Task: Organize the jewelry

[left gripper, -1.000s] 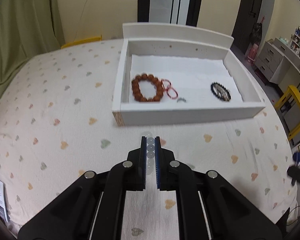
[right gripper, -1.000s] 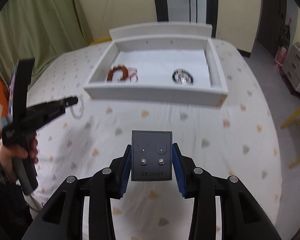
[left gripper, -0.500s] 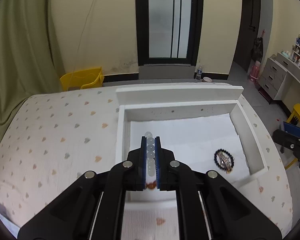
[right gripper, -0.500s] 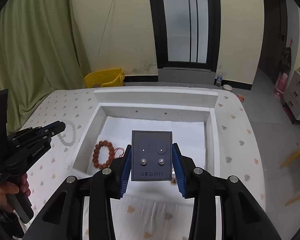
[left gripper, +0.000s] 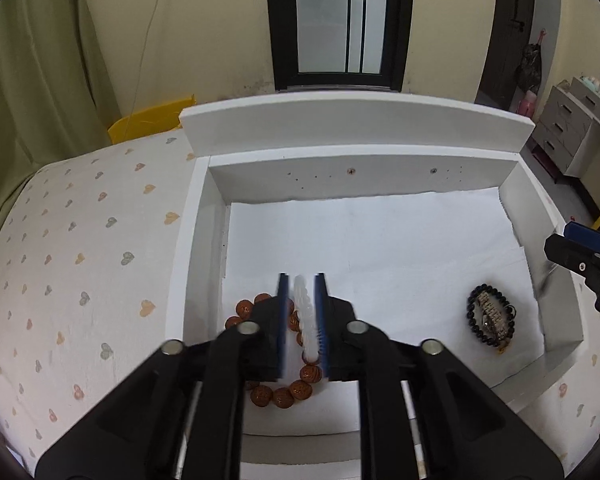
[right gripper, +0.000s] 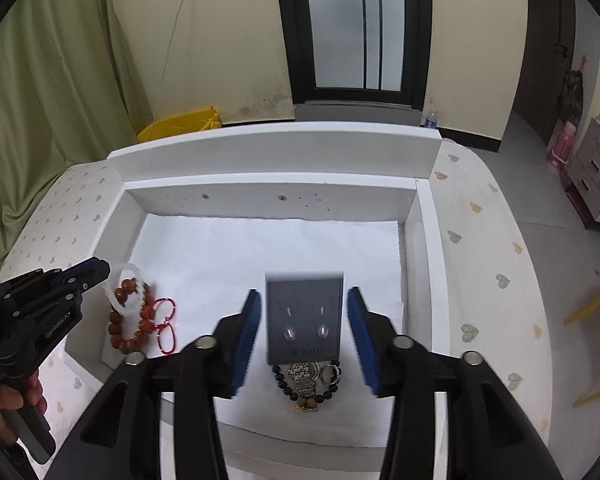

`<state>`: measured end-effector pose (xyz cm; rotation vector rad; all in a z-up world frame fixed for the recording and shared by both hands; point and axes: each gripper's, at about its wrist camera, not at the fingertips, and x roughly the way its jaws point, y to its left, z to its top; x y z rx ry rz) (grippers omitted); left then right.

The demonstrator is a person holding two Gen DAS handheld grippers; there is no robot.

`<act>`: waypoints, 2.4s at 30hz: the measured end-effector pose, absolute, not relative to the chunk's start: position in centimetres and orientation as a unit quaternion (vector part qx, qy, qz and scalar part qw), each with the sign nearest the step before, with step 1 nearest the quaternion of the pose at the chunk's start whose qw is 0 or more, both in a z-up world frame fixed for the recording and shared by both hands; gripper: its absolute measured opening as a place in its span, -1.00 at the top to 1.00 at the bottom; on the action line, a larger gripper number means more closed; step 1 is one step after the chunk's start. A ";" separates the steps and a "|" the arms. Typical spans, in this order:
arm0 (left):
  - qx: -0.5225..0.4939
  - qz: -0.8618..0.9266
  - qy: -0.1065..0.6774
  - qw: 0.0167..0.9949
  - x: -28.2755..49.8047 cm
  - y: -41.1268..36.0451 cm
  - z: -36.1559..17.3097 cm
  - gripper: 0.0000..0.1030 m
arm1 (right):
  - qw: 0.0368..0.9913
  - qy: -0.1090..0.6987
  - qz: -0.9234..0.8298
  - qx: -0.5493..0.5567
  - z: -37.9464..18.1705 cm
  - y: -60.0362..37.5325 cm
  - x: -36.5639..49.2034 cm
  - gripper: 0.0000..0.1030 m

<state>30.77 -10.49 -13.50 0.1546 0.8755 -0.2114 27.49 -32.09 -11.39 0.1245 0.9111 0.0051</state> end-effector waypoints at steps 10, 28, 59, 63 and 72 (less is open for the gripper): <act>0.061 -0.082 0.425 0.899 30.7 -10.1 -13.6 -0.40 | 0.896 0.441 -0.003 0.056 -12.1 -32.0 26.5 -0.21; 0.037 -0.050 0.409 0.910 20.5 -4.9 -5.2 -0.54 | 0.908 0.414 -0.043 0.046 -3.0 -28.7 15.1 -0.49; 0.057 -0.012 0.339 0.939 -4.6 3.4 6.5 -0.84 | 0.926 0.364 -0.081 0.054 10.5 -22.5 -11.9 -0.60; 0.049 -0.021 0.339 0.939 -5.5 3.1 6.7 -0.84 | 0.927 0.364 -0.071 0.049 10.6 -21.7 -13.3 -0.60; 0.028 -0.050 0.331 0.942 -6.5 2.4 7.2 -0.84 | 0.927 0.368 -0.063 0.040 9.9 -20.8 -13.0 -0.60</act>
